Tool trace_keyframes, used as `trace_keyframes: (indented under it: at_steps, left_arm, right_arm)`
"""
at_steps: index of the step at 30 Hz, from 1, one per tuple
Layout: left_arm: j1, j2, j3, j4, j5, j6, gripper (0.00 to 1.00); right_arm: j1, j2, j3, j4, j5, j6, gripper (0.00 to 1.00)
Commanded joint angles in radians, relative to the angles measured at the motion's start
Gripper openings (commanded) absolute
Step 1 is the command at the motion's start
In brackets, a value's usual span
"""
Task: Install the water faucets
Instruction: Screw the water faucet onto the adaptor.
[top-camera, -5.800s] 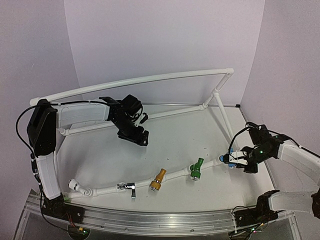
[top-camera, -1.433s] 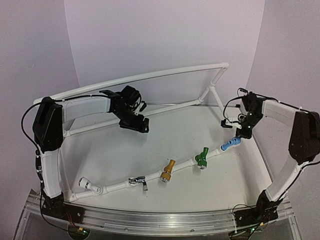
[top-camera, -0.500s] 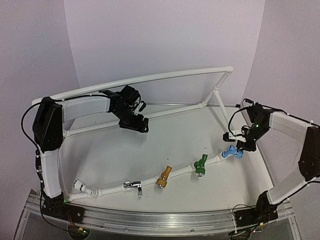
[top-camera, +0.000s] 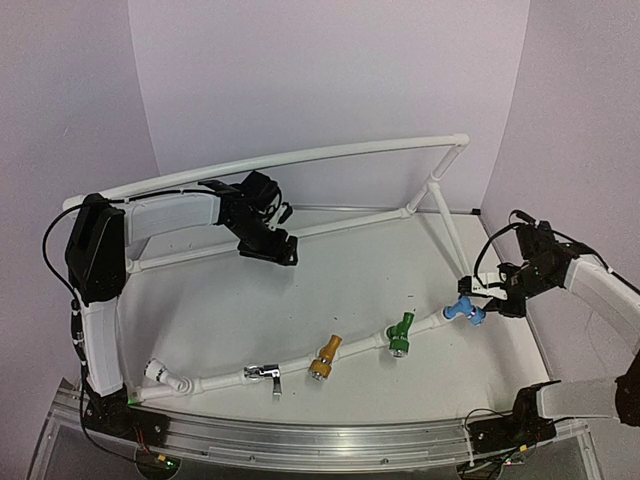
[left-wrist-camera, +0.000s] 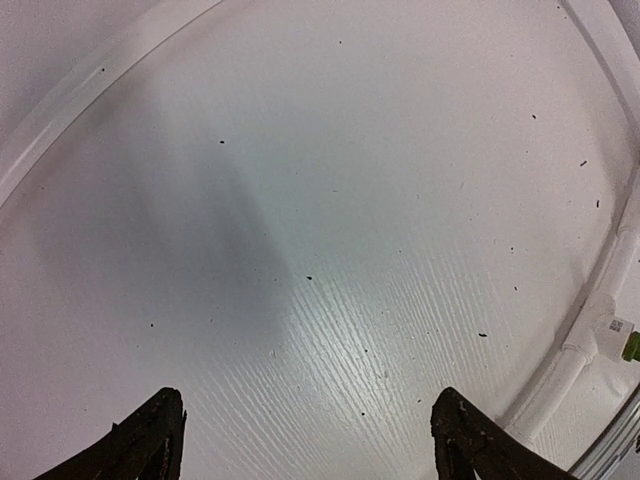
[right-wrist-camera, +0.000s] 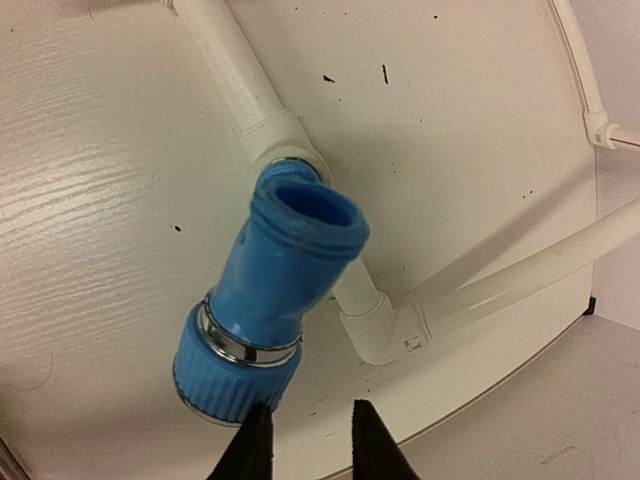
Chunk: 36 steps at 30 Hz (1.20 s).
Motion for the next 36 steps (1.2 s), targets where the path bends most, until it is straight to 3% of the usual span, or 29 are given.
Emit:
trace_keyframes:
  at_steps: [1, 8, 20, 26, 31, 36]
  left_arm:
    - [0.005, -0.019, 0.013, 0.026, 0.010, -0.004, 0.85]
    - [0.005, -0.015, 0.007, 0.039, 0.014, -0.009, 0.85]
    - [0.005, -0.016, 0.010, 0.041, 0.011, -0.009, 0.85]
    - [0.005, -0.016, 0.006, 0.040, 0.014, -0.013, 0.85]
    - [0.005, -0.014, 0.011, 0.032, 0.017, -0.012, 0.85]
    - [0.005, -0.025, 0.008, 0.025, 0.009, -0.005, 0.85]
  right_arm:
    - [0.008, 0.027, -0.015, -0.067, -0.042, 0.038, 0.35]
    - [0.010, 0.087, 0.049, -0.149, -0.071, 0.046, 0.39]
    - [0.010, -0.017, -0.110, -0.061, 0.084, -0.052, 0.25]
    - [0.015, -0.011, -0.144, -0.036, 0.052, -0.050, 0.26]
    - [0.028, 0.050, -0.106, -0.065, 0.029, -0.027, 0.34]
    - [0.028, 0.090, -0.050, -0.133, 0.026, -0.025, 0.31]
